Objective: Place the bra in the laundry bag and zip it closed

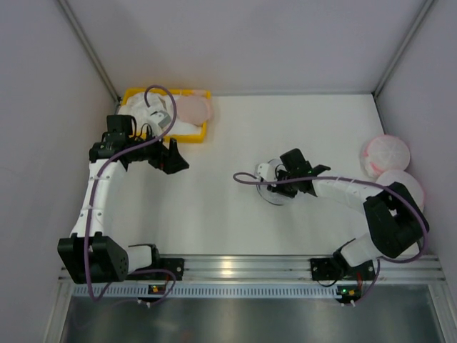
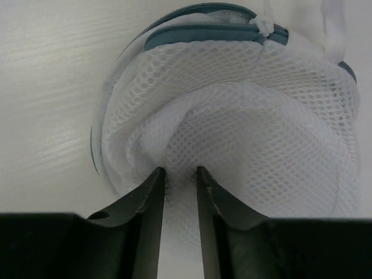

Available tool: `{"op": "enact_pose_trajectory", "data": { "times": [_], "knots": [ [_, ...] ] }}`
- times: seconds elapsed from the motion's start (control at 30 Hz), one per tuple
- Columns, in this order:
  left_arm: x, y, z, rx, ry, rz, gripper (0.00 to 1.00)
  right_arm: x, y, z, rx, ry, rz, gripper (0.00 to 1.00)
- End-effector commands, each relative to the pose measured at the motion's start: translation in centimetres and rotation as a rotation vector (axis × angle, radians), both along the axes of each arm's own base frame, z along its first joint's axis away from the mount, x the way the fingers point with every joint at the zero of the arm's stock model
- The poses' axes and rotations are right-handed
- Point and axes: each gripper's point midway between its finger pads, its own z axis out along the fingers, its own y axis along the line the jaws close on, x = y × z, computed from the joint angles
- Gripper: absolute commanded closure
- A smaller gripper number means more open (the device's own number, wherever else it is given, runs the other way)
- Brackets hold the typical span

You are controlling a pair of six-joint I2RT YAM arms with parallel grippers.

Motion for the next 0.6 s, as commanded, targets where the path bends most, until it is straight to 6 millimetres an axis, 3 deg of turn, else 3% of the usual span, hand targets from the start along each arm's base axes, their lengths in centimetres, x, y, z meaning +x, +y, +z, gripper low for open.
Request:
{"op": "enact_pose_trajectory", "data": {
  "times": [0.0,0.07,0.1,0.13,0.2,0.23,0.33,0.43,0.5,0.57],
  "knots": [
    [0.2,-0.3,0.7,-0.006,-0.073,-0.042,0.01,1.7,2.3,1.7,0.047,-0.045,-0.009,0.77],
    [-0.1,-0.5,0.5,-0.008,-0.073,-0.050,0.02,1.5,3.1,2.9,0.079,-0.007,-0.029,0.95],
    [-0.3,-0.5,0.5,-0.005,-0.080,-0.053,0.02,1.2,3.7,3.6,0.112,0.016,-0.027,1.00],
    [-0.3,-0.4,0.5,-0.001,-0.086,-0.054,0.03,1.6,4.6,5.3,0.152,0.010,-0.029,1.00],
    [-0.7,-0.4,0.2,0.004,-0.090,-0.058,0.03,0.3,5.8,7.0,0.234,0.088,-0.038,1.00],
    [-0.8,-0.3,0.0,0.011,-0.093,-0.061,0.03,0.3,6.8,9.2,0.294,0.099,-0.051,1.00],
    [-1.0,-0.3,-0.2,0.026,-0.109,-0.074,0.04,-1.0,8.8,12.9,0.420,0.182,-0.033,1.00],
    [-0.9,-0.3,-0.4,0.039,-0.118,-0.088,0.04,-1.9,10.1,15.2,0.499,0.264,-0.040,1.00],
    [-1.0,-0.5,-0.7,0.045,-0.116,-0.098,0.04,-2.9,10.7,16.0,0.542,0.352,-0.032,1.00],
    [-1.0,-0.5,-1.3,0.066,-0.118,-0.115,0.04,-2.7,11.1,16.4,0.591,0.448,-0.079,1.00]
  ]
}}
